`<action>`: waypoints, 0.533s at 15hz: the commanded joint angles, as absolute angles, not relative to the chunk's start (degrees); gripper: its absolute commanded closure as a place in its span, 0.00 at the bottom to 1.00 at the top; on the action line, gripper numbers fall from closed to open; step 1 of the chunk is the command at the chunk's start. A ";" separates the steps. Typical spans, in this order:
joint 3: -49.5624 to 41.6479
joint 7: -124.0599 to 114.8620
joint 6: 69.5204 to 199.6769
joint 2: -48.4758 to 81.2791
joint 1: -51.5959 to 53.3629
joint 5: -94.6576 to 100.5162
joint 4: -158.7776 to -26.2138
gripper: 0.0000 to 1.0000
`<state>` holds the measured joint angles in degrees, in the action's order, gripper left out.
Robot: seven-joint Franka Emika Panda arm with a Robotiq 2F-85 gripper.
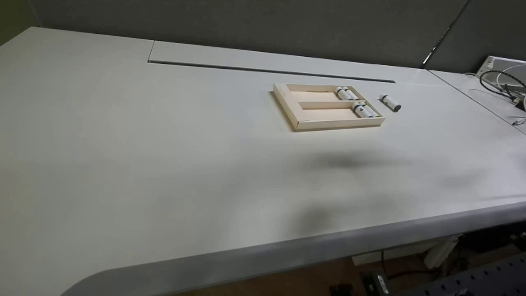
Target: Pick up one of the small bottle from the bottom compartment of the wooden tray and put it on the table.
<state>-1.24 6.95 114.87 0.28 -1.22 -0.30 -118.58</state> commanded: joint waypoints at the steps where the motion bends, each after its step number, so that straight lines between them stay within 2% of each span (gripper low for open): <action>1: -1.23 6.27 116.62 0.80 -1.23 0.26 -119.06 0.00; 8: -0.68 8.86 124.81 13.86 -1.48 -3.52 -121.32 0.00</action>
